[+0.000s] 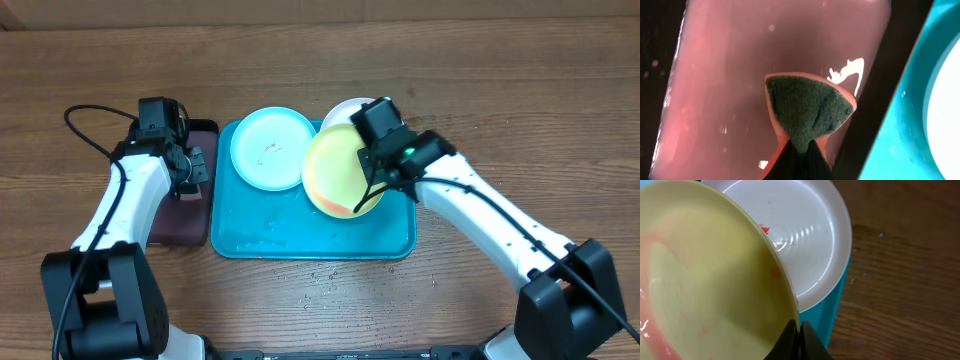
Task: Clean dirty plates on tray and stack at the side
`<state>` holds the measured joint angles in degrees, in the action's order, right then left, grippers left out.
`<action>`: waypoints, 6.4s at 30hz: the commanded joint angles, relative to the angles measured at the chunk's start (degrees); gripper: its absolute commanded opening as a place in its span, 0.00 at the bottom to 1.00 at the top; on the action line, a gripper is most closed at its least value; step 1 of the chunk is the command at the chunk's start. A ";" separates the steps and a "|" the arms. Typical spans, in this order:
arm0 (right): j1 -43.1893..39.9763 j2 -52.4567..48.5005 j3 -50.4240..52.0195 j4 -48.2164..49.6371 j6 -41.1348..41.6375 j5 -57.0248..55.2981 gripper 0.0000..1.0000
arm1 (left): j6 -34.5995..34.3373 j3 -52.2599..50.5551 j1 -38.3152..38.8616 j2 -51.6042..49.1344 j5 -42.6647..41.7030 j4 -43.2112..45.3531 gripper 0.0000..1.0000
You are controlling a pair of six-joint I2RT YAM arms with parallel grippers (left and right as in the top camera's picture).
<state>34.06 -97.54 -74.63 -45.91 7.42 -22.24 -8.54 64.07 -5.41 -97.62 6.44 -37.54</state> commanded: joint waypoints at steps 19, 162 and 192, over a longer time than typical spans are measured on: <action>18.82 1.88 -1.92 4.92 -0.15 -40.44 0.04 | 3.39 0.24 -2.86 -7.21 2.97 6.49 0.53; -0.50 -19.71 -16.09 2.05 24.76 36.17 0.47 | 1.20 9.53 -2.82 -10.19 -1.62 -5.97 0.61; 4.68 -26.36 -15.43 4.57 37.57 30.42 0.15 | 1.22 9.53 -2.82 -10.19 -1.62 -5.95 0.61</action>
<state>38.76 -123.50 -89.32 -40.84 44.64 8.58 -6.07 72.71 -7.92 -107.92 5.52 -43.53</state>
